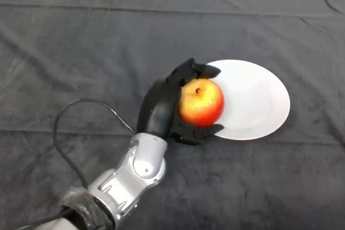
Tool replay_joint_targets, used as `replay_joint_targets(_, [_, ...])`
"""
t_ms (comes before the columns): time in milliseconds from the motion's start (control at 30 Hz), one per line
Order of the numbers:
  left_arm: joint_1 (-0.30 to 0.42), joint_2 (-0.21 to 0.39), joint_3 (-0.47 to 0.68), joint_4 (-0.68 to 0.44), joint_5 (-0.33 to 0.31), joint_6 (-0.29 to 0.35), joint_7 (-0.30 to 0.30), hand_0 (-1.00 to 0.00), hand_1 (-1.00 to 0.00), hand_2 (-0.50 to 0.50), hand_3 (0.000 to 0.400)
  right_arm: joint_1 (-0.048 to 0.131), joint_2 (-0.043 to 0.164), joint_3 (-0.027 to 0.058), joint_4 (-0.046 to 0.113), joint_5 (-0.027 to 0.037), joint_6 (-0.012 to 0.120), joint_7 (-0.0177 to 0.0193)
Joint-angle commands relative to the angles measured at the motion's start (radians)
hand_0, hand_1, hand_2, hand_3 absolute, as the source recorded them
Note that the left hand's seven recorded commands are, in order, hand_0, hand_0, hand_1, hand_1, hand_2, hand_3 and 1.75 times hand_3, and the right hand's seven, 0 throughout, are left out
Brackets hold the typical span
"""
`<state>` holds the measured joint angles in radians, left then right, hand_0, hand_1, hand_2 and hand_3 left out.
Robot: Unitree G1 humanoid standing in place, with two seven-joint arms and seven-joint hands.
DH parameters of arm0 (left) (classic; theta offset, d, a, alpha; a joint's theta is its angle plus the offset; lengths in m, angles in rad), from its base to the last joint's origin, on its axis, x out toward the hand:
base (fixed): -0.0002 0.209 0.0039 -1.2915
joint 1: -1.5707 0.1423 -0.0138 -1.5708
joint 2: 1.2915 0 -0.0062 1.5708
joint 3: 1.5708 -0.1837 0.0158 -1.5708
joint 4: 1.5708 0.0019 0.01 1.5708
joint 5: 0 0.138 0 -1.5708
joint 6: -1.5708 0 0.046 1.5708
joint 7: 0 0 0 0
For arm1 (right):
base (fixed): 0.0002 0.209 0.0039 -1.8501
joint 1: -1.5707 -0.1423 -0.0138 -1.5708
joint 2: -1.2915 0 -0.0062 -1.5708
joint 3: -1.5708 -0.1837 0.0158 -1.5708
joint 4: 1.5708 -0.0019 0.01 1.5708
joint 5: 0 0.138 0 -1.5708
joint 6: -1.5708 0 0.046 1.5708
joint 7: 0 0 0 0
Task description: Move the apple to the plate
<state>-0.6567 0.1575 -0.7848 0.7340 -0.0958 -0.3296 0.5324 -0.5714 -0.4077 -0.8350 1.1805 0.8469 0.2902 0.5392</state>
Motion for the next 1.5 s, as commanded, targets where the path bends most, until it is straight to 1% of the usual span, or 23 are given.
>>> replay_joint_targets(33, [-0.085,-0.012,-0.036,0.036,-0.023,-0.028,0.011,-1.00,-1.00,0.00,0.400,-0.021,-0.015,-0.0134,0.007,0.0013,0.006,-0.0060])
replay_joint_targets(367, [-0.137,-0.029,-0.136,0.110,-0.113,-0.050,0.007,-1.00,-1.00,0.00,0.400,-0.023,-0.017,-0.0145,0.012,0.0017,0.006,-0.0034])
replay_joint_targets(400, [-0.140,-0.029,-0.143,0.116,-0.120,-0.053,0.006,-1.00,-0.88,-0.06,0.400,-0.023,-0.017,-0.0146,0.013,0.0018,0.006,-0.0031])
replay_joint_targets(433, [-0.144,-0.030,-0.149,0.121,-0.126,-0.056,0.005,-0.85,-0.62,-0.12,0.340,-0.024,-0.017,-0.0148,0.013,0.0018,0.006,-0.0028])
replay_joint_targets(467, [-0.146,-0.030,-0.155,0.126,-0.131,-0.059,0.005,-0.58,-0.13,-0.23,0.232,-0.024,-0.018,-0.0149,0.014,0.0018,0.006,-0.0026])
replay_joint_targets(500, [-0.149,-0.030,-0.160,0.130,-0.136,-0.062,0.005,-0.34,0.00,-0.17,0.136,-0.024,-0.018,-0.0150,0.014,0.0018,0.006,-0.0023])
replay_joint_targets(533, [-0.152,-0.030,-0.165,0.135,-0.141,-0.064,0.005,0.00,0.00,0.00,0.000,-0.024,-0.018,-0.0151,0.015,0.0019,0.005,-0.0021])
replay_joint_targets(667, [-0.163,-0.031,-0.182,0.149,-0.156,-0.071,0.009,0.00,0.00,0.00,0.000,-0.025,-0.019,-0.0154,0.017,0.0019,0.005,-0.0011])
replay_joint_targets(833, [-0.179,-0.033,-0.199,0.159,-0.163,-0.072,0.029,0.00,0.00,0.00,0.000,-0.025,-0.019,-0.0159,0.019,0.0019,0.005,0.0000])
replay_joint_targets(1000, [-0.196,-0.022,-0.191,0.158,-0.166,-0.085,0.048,0.00,0.00,0.00,0.000,-0.026,-0.020,-0.0162,0.021,0.0018,0.005,0.0011])
replay_joint_targets(1167, [-0.197,-0.001,-0.149,0.149,-0.155,-0.143,0.094,0.00,0.00,0.00,0.000,-0.027,-0.021,-0.0165,0.022,0.0016,0.004,0.0019])
replay_joint_targets(1333, [-0.173,-0.004,-0.105,0.142,-0.165,-0.210,0.145,0.00,0.00,0.00,0.000,-0.027,-0.021,-0.0168,0.024,0.0014,0.004,0.0026])
replay_joint_targets(1500, [-0.149,0.004,-0.066,0.134,-0.202,-0.275,0.155,0.00,0.00,0.00,0.000,-0.027,-0.021,-0.0170,0.025,0.0012,0.004,0.0032])
